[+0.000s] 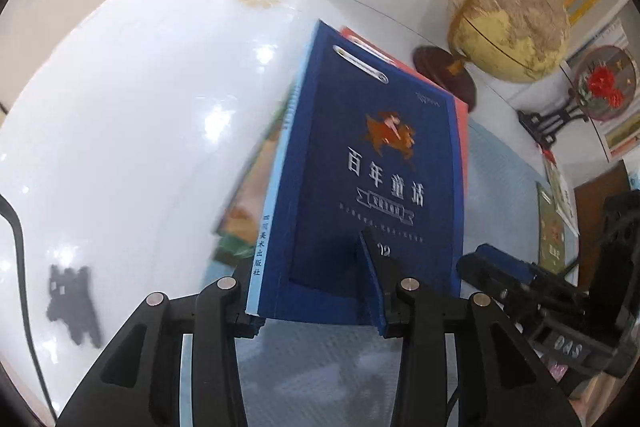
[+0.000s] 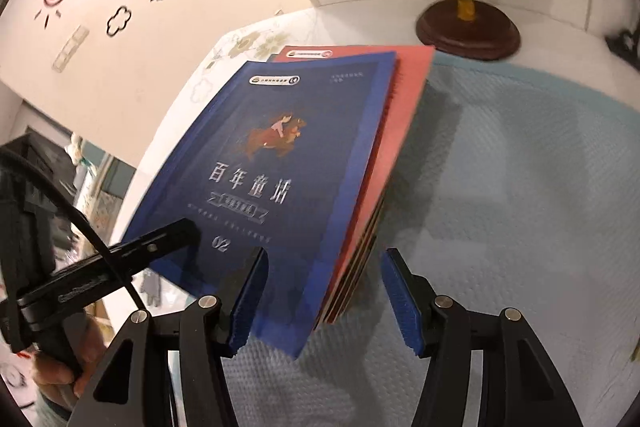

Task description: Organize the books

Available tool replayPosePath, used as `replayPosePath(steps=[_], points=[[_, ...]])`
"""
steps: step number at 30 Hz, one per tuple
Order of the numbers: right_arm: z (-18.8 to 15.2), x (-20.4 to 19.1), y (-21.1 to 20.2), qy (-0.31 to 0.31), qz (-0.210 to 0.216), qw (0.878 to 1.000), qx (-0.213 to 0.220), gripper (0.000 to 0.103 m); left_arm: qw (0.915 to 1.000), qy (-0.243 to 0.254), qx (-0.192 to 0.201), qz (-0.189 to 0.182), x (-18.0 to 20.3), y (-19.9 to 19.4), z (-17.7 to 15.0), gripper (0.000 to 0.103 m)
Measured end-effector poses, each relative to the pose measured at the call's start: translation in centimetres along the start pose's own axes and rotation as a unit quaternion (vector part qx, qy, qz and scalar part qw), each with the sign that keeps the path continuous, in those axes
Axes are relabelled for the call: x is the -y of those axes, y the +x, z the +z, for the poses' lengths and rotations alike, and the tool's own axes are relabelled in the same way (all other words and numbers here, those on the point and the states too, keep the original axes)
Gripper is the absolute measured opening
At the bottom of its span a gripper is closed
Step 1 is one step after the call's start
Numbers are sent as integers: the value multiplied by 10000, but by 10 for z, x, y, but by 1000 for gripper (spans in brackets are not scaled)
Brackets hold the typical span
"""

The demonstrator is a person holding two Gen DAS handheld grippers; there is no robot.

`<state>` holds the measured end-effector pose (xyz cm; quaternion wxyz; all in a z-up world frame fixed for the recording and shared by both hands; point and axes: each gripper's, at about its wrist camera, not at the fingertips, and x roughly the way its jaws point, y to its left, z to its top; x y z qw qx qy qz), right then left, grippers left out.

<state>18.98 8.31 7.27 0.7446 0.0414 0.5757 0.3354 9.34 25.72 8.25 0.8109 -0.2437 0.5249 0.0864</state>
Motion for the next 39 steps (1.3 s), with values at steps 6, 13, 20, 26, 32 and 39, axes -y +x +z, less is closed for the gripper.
replayPosePath(steps=[6,13,20,26,32,39], points=[[-21,2,-16,-111,-108,9999,20,57,9971,320,-60,692,12,9,10,47],[-58,28,-53,140,-241,9995,122,57,9773,513,404,2017,6,-34,-14,45],[-91,58,-136,127,-711,9953,645,57,9784,950,1058,1502,114,-89,-68,45],[-129,102,-250,-8,-1299,9809,1451,69,9809,872,1398,1036,220,-118,-120,45],[-190,168,-349,207,-1648,9691,1822,72,9777,1132,1505,934,318,-121,-185,46],[-251,223,-411,400,-1698,9659,1913,72,9797,1353,1291,726,397,-111,-257,46]])
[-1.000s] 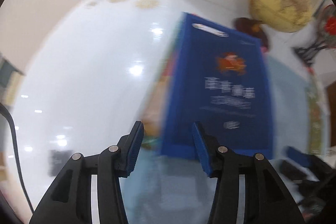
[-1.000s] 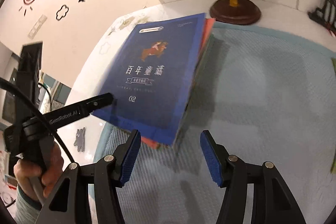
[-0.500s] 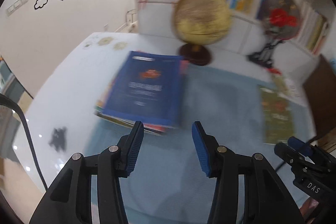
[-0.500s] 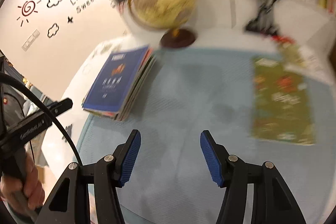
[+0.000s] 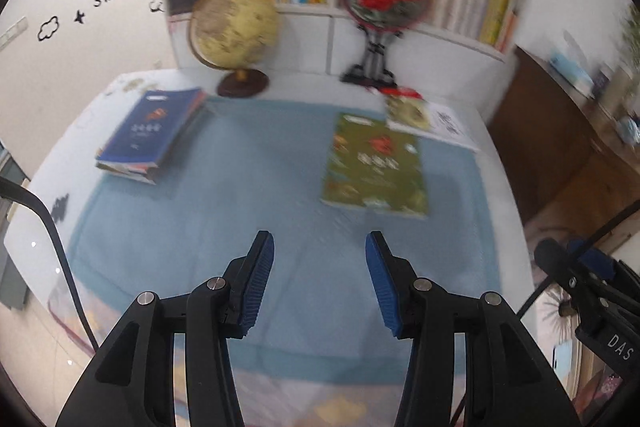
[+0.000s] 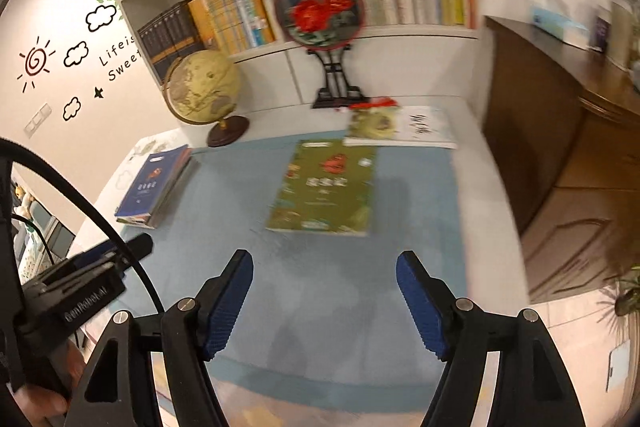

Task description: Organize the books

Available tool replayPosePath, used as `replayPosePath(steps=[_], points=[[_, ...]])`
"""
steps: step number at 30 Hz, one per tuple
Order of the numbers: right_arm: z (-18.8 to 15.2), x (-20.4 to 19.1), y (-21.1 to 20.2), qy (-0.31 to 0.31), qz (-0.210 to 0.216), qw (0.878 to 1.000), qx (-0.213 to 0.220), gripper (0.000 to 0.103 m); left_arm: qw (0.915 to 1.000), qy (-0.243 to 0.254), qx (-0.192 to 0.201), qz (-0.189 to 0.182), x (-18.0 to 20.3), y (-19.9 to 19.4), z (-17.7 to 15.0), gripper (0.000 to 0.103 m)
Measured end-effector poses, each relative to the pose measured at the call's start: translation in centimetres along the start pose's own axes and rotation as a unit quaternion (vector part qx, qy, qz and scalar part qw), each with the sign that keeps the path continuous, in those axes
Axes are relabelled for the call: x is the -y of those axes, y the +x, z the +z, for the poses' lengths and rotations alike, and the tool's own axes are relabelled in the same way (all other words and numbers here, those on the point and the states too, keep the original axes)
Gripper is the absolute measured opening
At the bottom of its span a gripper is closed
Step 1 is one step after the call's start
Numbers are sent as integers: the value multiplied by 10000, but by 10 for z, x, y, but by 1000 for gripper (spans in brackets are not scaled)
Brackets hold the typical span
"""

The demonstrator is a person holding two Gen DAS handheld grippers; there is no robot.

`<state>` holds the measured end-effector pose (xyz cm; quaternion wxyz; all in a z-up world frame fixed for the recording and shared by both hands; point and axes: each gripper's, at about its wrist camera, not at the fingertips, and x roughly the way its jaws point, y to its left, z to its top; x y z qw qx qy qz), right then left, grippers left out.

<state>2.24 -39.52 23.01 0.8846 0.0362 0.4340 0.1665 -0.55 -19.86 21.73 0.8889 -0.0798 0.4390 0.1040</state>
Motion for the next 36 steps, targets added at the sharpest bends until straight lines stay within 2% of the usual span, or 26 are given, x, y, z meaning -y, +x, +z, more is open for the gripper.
replayPosePath(steps=[3,6,7,8,9,12,15,17,20,23,26,29,33,36], points=[[-8,18,-13,80,138,9999,22,74,9998,210,15,16,28,-13,-9,46],[-11,28,-14,220,249,9994,46,79,9989,431,140,126,48,-24,-9,47],[-12,31,-13,249,277,9993,35,79,9987,471,162,116,53,-25,-9,58],[-13,33,-12,264,277,9993,8,79,9985,511,184,83,56,-25,-9,75],[-14,35,-10,267,262,9993,-32,79,9983,524,253,14,58,-24,-8,78],[-14,41,0,236,166,9994,-182,79,9975,617,322,-113,61,-14,-4,78],[-9,50,16,342,73,9989,-319,79,9974,701,164,25,62,11,5,78],[-4,56,30,504,44,9979,-406,79,9983,585,-11,-74,57,26,14,78],[2,65,59,630,-42,9963,-585,80,9992,330,-25,-222,44,45,27,78],[6,72,109,647,-284,9908,-1153,80,9991,265,-146,-283,32,61,35,78],[15,75,153,755,-234,9827,-1672,80,9991,281,-232,-214,17,72,35,78],[35,65,182,735,-246,9812,-1770,80,9990,283,-309,-144,-4,88,37,78],[66,51,207,919,-93,9812,-1694,80,9983,240,-525,-61,-24,124,55,78],[80,47,221,989,-264,9811,-1643,80,9981,215,-561,-129,-34,147,69,78]])
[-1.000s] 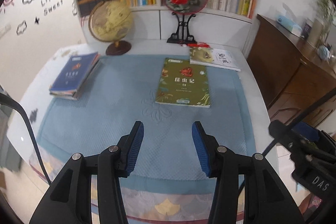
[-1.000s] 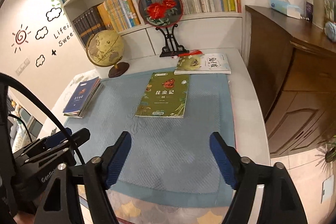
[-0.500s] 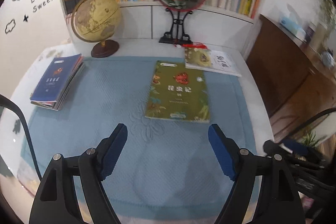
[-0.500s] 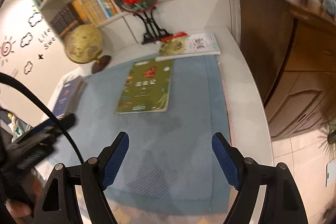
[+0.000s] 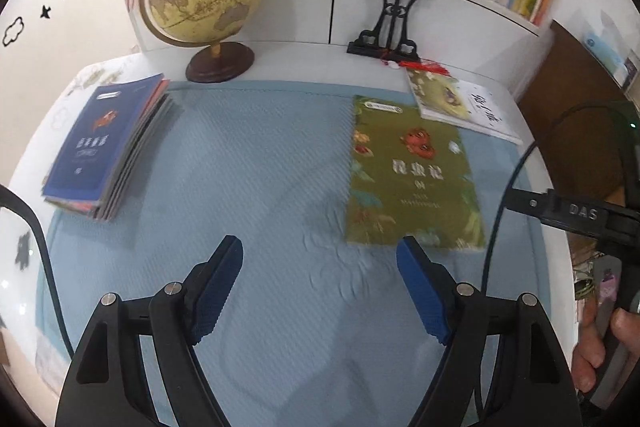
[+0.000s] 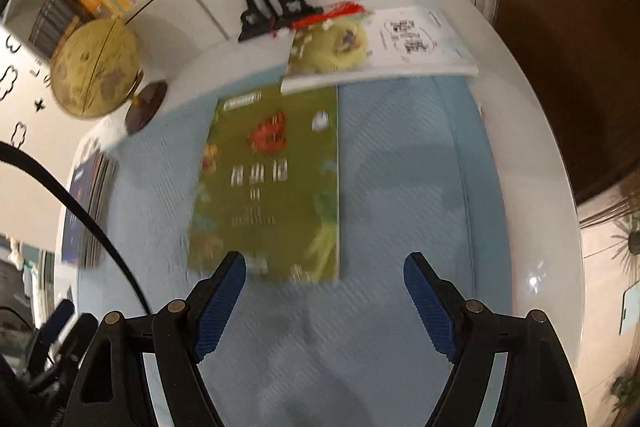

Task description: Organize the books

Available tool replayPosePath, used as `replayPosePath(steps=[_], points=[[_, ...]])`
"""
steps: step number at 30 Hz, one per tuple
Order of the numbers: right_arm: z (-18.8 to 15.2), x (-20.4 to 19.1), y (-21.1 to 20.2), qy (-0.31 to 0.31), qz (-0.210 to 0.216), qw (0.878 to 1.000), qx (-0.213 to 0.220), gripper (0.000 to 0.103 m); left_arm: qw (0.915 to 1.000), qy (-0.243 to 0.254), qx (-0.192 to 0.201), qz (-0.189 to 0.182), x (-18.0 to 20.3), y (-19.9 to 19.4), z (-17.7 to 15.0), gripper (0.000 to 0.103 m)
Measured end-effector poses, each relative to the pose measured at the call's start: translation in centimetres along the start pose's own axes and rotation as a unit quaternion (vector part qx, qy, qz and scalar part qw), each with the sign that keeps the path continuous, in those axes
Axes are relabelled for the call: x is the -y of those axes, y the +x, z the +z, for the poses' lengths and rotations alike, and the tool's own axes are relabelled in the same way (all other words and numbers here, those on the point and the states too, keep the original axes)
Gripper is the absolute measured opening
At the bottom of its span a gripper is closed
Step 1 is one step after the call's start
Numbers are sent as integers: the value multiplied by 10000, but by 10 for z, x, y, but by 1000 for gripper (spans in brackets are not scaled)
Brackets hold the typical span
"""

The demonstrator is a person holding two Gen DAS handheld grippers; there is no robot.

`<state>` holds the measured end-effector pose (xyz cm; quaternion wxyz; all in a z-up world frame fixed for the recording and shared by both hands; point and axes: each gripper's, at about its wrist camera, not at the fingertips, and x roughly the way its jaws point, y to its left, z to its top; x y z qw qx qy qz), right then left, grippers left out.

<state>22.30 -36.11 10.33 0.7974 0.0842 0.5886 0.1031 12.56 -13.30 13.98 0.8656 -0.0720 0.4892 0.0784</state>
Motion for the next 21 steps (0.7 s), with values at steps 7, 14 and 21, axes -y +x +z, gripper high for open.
replayPosePath(steps=[7,14,21], points=[[10,7,34,-60,-363,9985,-412,80,9982,198,-386,-404,-15,75,22,76],[23,-22,53,-568,-270,9980,-1,80,9930,175,-652,-967,-8,132,44,76],[48,-26,86,-579,-585,9965,116,58,9879,31,-715,-1379,6,158,56,68]])
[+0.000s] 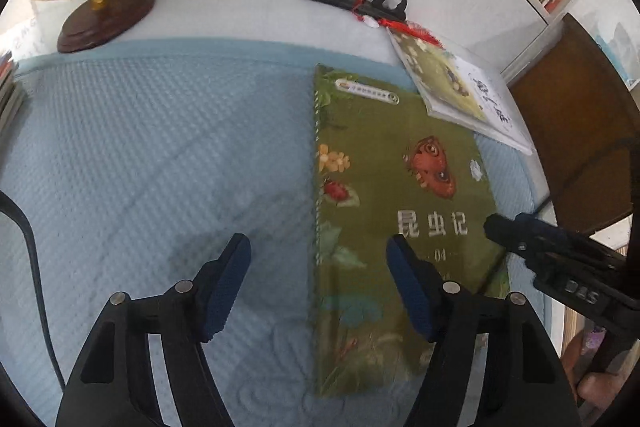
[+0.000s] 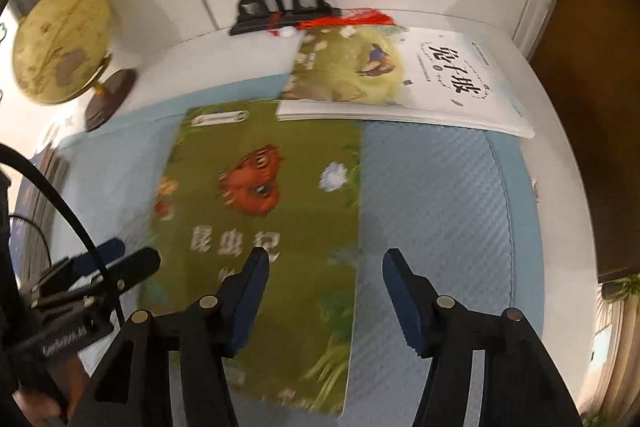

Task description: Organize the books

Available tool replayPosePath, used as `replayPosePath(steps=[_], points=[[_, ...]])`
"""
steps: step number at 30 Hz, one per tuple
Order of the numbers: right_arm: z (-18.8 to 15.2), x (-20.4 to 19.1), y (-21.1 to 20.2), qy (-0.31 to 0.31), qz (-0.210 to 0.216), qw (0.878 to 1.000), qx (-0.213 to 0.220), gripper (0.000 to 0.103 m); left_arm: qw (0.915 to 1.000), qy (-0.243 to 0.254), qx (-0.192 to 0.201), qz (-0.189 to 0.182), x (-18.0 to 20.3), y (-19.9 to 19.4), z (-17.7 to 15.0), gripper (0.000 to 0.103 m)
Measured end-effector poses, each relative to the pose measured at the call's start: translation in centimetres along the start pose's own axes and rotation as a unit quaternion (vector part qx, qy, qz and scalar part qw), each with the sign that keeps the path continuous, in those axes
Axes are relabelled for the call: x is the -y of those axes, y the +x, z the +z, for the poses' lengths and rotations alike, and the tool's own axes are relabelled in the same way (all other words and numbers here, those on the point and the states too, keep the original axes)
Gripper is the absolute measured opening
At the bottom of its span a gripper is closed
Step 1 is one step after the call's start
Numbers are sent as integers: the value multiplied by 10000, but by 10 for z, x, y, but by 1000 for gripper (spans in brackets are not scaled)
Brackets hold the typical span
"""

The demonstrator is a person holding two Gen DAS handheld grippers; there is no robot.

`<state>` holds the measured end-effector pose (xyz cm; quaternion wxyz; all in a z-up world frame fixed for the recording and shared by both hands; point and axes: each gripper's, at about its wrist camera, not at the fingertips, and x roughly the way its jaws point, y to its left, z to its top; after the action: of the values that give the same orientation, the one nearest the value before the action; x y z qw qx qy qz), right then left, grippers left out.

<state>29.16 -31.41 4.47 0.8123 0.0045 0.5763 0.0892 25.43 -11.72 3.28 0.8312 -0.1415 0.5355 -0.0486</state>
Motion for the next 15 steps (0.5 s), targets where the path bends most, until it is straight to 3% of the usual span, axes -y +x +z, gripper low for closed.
replayPosePath(steps=[6,15], points=[[-6,-5,10,-178,546,9980,-266,60,9996,12,1,-268,-1,-1,-3,68],[-37,-15,-1,-335,713,9961,-404,60,9946,-163,-323,-977,-10,-20,-36,69]])
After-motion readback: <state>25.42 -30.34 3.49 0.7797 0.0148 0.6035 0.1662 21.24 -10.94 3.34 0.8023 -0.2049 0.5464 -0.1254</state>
